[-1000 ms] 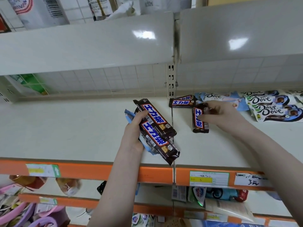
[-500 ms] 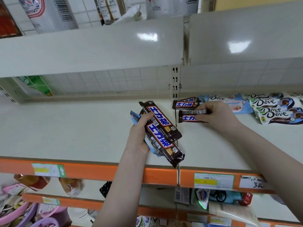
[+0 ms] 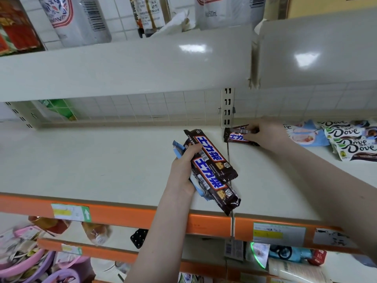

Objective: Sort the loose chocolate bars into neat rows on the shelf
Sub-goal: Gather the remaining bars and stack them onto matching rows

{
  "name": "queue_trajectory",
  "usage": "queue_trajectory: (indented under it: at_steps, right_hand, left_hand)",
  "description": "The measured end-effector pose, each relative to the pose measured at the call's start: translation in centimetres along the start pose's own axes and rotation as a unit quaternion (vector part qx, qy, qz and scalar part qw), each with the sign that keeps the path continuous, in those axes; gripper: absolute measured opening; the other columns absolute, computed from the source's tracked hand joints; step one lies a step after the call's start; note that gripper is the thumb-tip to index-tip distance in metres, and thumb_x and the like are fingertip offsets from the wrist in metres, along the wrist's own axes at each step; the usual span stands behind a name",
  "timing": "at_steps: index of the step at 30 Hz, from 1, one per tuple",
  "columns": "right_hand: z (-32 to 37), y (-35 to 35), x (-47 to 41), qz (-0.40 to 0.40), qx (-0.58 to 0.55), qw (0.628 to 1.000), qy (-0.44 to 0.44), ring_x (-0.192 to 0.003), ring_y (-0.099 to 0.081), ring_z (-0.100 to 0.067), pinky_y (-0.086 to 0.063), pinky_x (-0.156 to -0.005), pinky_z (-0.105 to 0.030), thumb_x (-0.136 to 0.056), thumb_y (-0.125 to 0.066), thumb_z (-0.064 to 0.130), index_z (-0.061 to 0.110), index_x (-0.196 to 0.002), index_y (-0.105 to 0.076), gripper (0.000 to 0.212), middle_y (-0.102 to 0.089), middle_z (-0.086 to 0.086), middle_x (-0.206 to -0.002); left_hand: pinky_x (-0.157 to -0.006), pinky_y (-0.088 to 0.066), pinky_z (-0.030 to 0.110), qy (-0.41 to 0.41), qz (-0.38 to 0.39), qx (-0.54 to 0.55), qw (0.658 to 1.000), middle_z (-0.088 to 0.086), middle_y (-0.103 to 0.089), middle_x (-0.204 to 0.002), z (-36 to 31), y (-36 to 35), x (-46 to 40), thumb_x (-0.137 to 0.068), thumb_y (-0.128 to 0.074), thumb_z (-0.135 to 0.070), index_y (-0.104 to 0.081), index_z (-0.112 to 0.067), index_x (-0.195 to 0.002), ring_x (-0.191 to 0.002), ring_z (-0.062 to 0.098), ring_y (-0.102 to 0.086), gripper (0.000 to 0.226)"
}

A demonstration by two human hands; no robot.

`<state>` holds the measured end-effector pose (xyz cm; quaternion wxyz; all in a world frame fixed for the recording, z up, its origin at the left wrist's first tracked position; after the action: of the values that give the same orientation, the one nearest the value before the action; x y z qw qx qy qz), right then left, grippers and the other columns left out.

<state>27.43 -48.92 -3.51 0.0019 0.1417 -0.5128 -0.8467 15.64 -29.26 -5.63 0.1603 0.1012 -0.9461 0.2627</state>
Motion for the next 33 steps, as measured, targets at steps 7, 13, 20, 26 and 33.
queue_trajectory:
  at_steps: [7, 13, 20, 26, 33]
  right_hand:
    - [-0.5, -0.1, -0.3, 0.034, -0.013, 0.999, 0.026, -0.096, -0.057, -0.027, -0.043, -0.080, -0.034, -0.080, -0.066, 0.022, 0.015, -0.106, -0.068, 0.027, -0.067, -0.011, -0.104]
    - [0.1, 0.8, -1.0, 0.153, -0.014, 0.987, 0.045, -0.078, -0.063, -0.028, -0.048, -0.069, -0.032, -0.091, -0.054, 0.028, 0.017, -0.121, -0.057, 0.032, -0.065, -0.008, -0.101]
    - [-0.6, 0.1, -3.7, 0.147, 0.067, 0.986, 0.031, -0.118, -0.050, -0.027, -0.036, -0.091, -0.032, -0.098, -0.036, 0.016, 0.015, -0.132, -0.051, 0.036, -0.054, -0.009, -0.133]
    - [-0.3, 0.1, -4.4, 0.171, 0.070, 0.981, 0.060, -0.113, -0.051, -0.026, -0.035, -0.086, -0.028, -0.094, -0.048, 0.015, 0.011, -0.127, -0.054, 0.034, -0.056, -0.012, -0.126]
    - [-0.4, 0.0, -4.4, 0.191, 0.076, 0.976, 0.076, -0.115, -0.049, -0.027, -0.036, -0.092, -0.034, -0.095, -0.048, 0.018, 0.012, -0.133, -0.049, 0.038, -0.054, -0.013, -0.127]
  left_hand:
    - [-0.067, -0.058, 0.036, 0.000, 0.007, -0.010, 1.000, 0.009, -0.071, -0.073, 0.0, -0.1, -0.2, -0.082, -0.066, -0.016, -0.061, -0.007, -0.095, -0.061, 0.021, -0.068, 0.017]
    - [-0.071, -0.057, 0.037, 0.000, 0.006, -0.020, 1.000, 0.009, -0.070, -0.074, -0.1, -0.1, -0.2, -0.082, -0.066, -0.017, -0.060, -0.006, -0.098, -0.062, 0.021, -0.068, 0.021]
    - [-0.072, -0.057, 0.038, 0.007, -0.001, -0.026, 1.000, 0.009, -0.070, -0.074, 0.0, 0.0, -0.3, -0.080, -0.067, -0.019, -0.060, -0.006, -0.097, -0.063, 0.022, -0.068, 0.023]
    - [-0.076, -0.056, 0.040, 0.005, -0.003, -0.028, 1.000, 0.010, -0.070, -0.077, 0.1, 0.0, -0.2, -0.080, -0.067, -0.019, -0.060, -0.006, -0.098, -0.066, 0.023, -0.068, 0.024]
    - [-0.077, -0.056, 0.041, 0.007, -0.012, -0.026, 1.000, 0.010, -0.070, -0.078, 0.1, 0.0, -0.3, -0.080, -0.067, -0.019, -0.060, -0.006, -0.098, -0.066, 0.023, -0.068, 0.024]
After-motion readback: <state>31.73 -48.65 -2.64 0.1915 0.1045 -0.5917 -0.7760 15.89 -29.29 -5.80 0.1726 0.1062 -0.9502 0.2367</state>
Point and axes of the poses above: each hand's wrist, its own x-axis away from the middle knuckle, its own y-axis out of the back of the hand, z = x × y, the point moved 3 cm from there along -x, towards the middle knuckle
